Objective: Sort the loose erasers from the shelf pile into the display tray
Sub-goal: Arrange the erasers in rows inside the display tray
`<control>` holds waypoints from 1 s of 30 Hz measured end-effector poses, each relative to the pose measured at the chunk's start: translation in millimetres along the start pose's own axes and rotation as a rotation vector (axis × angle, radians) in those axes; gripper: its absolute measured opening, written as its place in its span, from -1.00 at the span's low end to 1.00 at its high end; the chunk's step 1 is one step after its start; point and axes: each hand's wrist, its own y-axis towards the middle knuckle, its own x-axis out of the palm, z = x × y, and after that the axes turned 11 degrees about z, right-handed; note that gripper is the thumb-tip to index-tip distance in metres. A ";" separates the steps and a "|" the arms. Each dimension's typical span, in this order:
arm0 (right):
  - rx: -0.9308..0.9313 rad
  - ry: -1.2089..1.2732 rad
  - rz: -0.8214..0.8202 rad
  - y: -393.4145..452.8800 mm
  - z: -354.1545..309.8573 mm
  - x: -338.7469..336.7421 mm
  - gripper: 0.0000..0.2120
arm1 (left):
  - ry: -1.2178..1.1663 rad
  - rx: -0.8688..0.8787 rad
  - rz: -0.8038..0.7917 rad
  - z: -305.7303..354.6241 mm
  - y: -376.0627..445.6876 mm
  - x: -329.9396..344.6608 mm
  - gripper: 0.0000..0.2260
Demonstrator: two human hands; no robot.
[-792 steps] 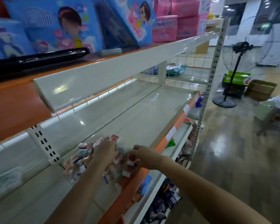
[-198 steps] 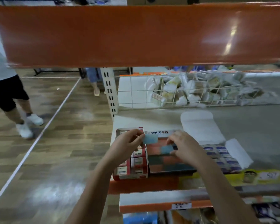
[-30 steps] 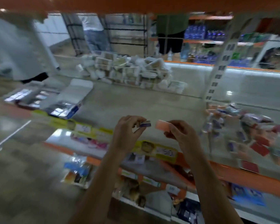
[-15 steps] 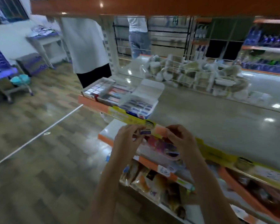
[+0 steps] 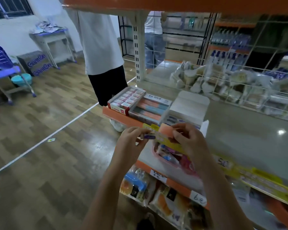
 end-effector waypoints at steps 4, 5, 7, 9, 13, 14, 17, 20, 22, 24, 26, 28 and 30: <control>-0.121 -0.111 0.044 44.4 -12.3 35.9 -0.83 | 0.050 0.059 -0.002 -39.2 44.9 -5.3 -0.76; -0.136 -0.124 0.057 56.0 -15.9 44.0 -0.85 | 0.054 0.062 -0.008 -47.6 58.1 -6.1 -0.75; -0.174 -0.208 0.064 77.8 -23.1 58.9 -0.90 | 0.061 0.081 -0.023 -62.2 84.6 -7.2 -0.74; -0.218 -0.388 0.048 97.2 -28.9 71.9 -0.94 | 0.044 0.107 -0.035 -73.0 108.9 -7.5 -0.73; -0.187 -0.595 -0.003 129.1 -34.6 98.7 -0.91 | 0.053 0.124 -0.064 -93.0 155.7 -5.4 -0.74; -0.160 -0.630 -0.017 134.1 -34.3 105.1 -0.90 | 0.058 0.138 -0.078 -98.1 164.3 -5.0 -0.74; -0.083 -0.746 -0.055 146.8 -27.3 121.9 -0.88 | 0.035 0.168 -0.129 -112.8 184.0 -2.1 -0.75; 0.019 -0.770 -0.065 153.2 -21.7 133.9 -0.91 | 0.002 0.189 -0.179 -125.2 201.7 2.9 -0.74; 0.053 -0.786 -0.021 155.2 -20.0 139.2 -0.93 | -0.031 0.219 -0.211 -134.2 212.3 7.0 -0.75; 0.078 -0.802 0.009 156.6 -18.5 144.0 -0.93 | -0.062 0.246 -0.257 -142.5 221.1 9.8 -0.76; 0.114 -0.813 0.021 157.2 -17.2 148.7 -0.91 | -0.093 0.265 -0.312 -148.4 228.9 11.8 -0.77; 0.153 -0.818 0.039 157.0 -17.5 152.4 -0.90 | -0.121 0.286 -0.362 -151.9 236.4 13.6 -0.77; 0.194 -0.824 0.064 156.4 -17.8 154.6 -0.87 | -0.148 0.307 -0.404 -153.6 243.6 15.2 -0.77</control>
